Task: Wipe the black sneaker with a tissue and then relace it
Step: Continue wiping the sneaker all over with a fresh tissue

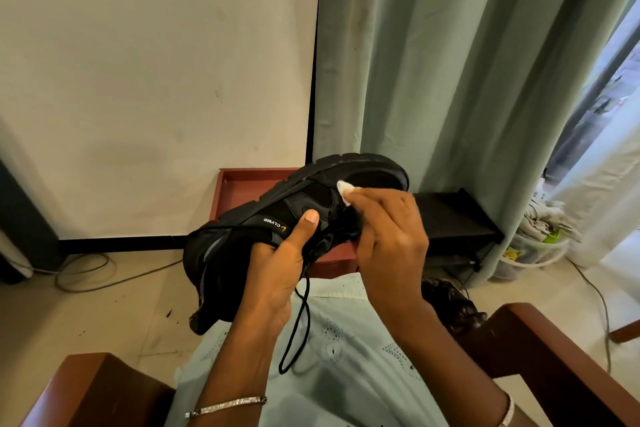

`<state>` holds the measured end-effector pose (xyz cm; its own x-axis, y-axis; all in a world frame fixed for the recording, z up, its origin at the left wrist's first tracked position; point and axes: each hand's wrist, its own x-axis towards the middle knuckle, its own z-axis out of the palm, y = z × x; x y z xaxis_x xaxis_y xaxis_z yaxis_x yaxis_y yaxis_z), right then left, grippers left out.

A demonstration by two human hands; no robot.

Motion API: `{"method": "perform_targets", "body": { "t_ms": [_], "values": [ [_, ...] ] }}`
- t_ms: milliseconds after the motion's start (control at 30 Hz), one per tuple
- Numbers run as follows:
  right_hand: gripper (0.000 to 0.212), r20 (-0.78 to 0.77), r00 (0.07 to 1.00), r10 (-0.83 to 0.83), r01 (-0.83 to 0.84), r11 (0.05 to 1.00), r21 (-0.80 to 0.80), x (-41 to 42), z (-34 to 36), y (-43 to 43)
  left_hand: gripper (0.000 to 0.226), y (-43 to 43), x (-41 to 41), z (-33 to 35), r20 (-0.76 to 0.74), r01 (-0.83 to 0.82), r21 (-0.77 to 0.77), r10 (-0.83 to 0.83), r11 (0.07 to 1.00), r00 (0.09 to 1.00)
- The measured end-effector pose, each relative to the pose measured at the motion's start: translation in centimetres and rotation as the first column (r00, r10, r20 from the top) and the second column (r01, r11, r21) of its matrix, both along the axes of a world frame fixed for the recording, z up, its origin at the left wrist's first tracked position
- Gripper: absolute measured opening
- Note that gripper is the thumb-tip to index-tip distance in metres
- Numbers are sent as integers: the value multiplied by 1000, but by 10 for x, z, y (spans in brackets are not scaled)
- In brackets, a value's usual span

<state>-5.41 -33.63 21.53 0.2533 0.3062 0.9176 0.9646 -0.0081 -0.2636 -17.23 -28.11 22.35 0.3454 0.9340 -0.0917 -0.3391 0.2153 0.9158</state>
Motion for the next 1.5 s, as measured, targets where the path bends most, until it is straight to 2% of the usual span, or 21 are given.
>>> {"method": "perform_targets", "body": {
  "t_ms": [100, 267, 367, 433, 500, 567, 700, 867, 1033, 1133, 1233, 1367, 1467, 1500],
  "values": [
    [36, 49, 999, -8, 10, 999, -35, 15, 6, 2, 21, 1, -1, -3, -22, -11, 16, 12, 1000, 1000],
    [31, -64, 984, -168, 170, 985, 28, 32, 17, 6, 10, -1, 2, -4, -35, -7, -8, 7, 1000, 999],
    [40, -65, 994, -84, 85, 996, 17, 6, 9, 8, 14, -2, 3, -5, -46, 16, -14, -17, 1000, 999],
    [47, -3, 1000, -30, 30, 999, -16, -7, 2, 8, 17, -3, 2, -5, -46, 31, -11, -32, 999, 998],
    [32, 53, 998, -24, 26, 999, -41, -1, 0, 10, 18, -2, 2, -5, -44, 29, -15, -30, 999, 999],
    [25, 53, 996, -66, 68, 997, -45, 12, 4, 10, 16, -1, 2, -5, -57, 23, -16, -24, 1000, 998],
    [31, -21, 986, -168, 168, 986, -17, 28, 15, 8, 14, 0, 3, -8, -96, 31, 11, -29, 999, 995],
    [26, -88, 953, -289, 277, 952, -130, 21, 15, 8, 24, -5, 2, -12, -200, 73, 84, -55, 994, 978],
    [28, -10, 994, -110, 107, 984, -142, -7, 21, 8, 14, -15, 7, -11, -363, 149, 135, -91, 980, 927],
    [29, 18, 995, -101, 103, 986, -135, 1, 19, 6, 29, -16, 8, -10, -366, 136, 150, -72, 979, 928],
    [31, -63, 975, -211, 203, 973, -113, 29, 15, -1, 12, -12, 5, -12, -342, 118, 122, -70, 985, 937],
    [31, -239, 938, -251, 228, 966, -121, 51, 12, -8, 13, -10, 6, -15, -356, 120, 117, -71, 986, 932],
    [25, -253, 930, -266, 238, 962, -136, 43, 14, -7, 12, -11, 8, -16, -350, 127, 105, -83, 986, 933],
    [25, -236, 939, -250, 223, 966, -133, 35, 16, -5, 18, -12, 8, -16, -364, 137, 107, -89, 985, 927]
  ]
}}
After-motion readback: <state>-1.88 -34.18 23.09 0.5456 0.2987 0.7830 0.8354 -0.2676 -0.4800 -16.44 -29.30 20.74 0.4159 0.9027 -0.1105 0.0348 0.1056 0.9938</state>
